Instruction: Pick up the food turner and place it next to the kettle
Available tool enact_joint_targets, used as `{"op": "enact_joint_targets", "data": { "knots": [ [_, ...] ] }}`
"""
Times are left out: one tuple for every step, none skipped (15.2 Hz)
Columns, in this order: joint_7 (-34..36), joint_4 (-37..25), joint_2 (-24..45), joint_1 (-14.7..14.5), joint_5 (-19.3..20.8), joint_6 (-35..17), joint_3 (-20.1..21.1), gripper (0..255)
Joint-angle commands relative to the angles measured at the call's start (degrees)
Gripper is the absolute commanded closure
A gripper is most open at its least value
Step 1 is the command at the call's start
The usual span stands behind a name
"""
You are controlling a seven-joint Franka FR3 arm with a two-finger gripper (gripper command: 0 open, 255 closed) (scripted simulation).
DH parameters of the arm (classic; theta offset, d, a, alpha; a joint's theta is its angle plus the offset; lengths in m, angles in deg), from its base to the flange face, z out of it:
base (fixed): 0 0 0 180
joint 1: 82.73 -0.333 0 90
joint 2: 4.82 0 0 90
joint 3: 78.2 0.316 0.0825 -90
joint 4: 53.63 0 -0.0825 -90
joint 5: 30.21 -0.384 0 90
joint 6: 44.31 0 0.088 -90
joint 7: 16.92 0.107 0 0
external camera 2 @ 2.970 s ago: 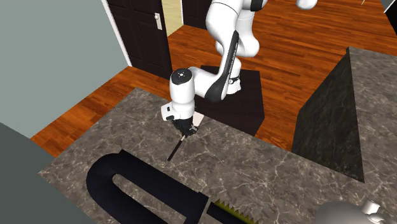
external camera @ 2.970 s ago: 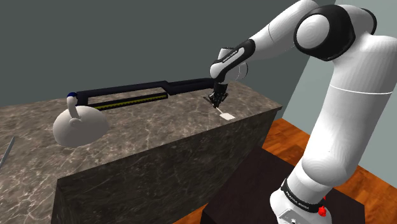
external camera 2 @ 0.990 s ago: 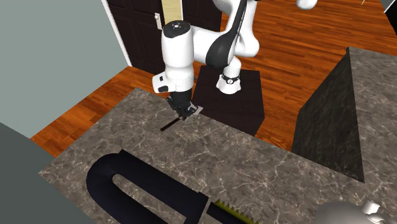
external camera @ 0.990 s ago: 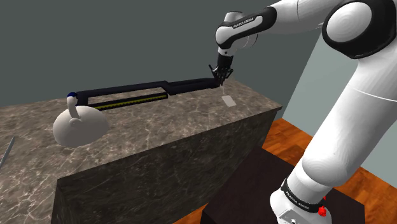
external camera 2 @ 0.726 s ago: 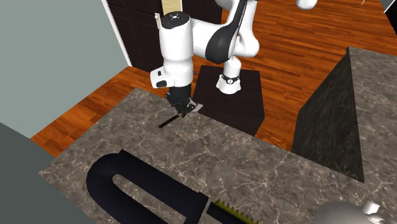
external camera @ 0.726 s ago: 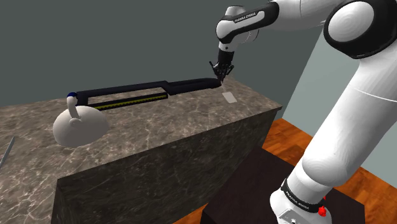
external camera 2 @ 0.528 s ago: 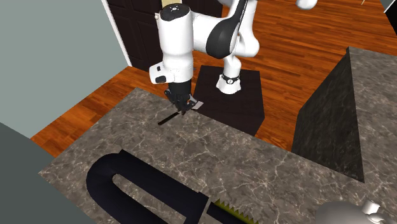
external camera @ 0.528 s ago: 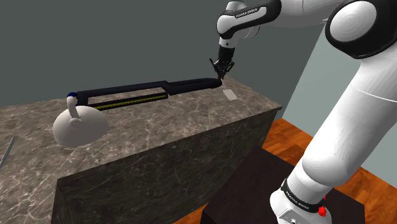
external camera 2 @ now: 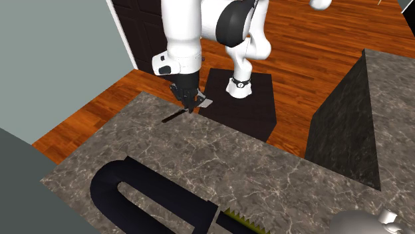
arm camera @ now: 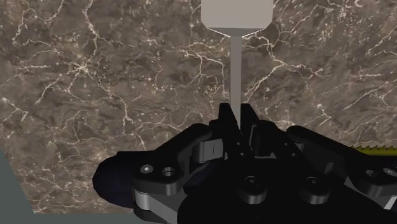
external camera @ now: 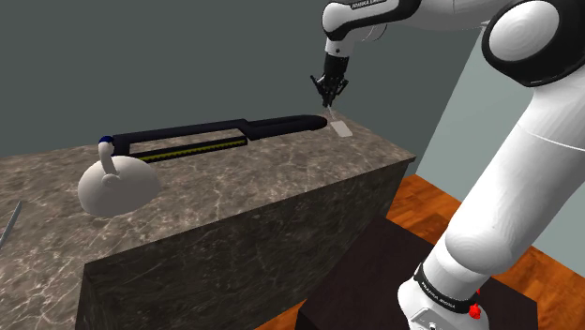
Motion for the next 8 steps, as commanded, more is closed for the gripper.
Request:
{"op": "enact_joint_targets", "data": {
  "knots": [
    [0.0,-1.6,0.0,0.0,0.0,1.6,0.0,255],
    [0.0,-2.4,0.0,0.0,0.0,2.4,0.0,255],
    [0.0,-3.2,0.0,0.0,0.0,3.2,0.0,255],
    [0.0,-3.7,0.1,0.0,0.0,3.6,0.0,255],
    [1.4,-3.7,0.1,-0.7,0.1,3.7,0.7,255],
    [2.7,-3.9,0.2,-1.3,0.1,3.7,1.3,255],
    [4.0,-4.0,0.4,-2.0,0.2,3.7,2.0,255],
    [5.4,-4.3,0.6,-2.6,0.2,3.8,2.7,255]
  ]
}}
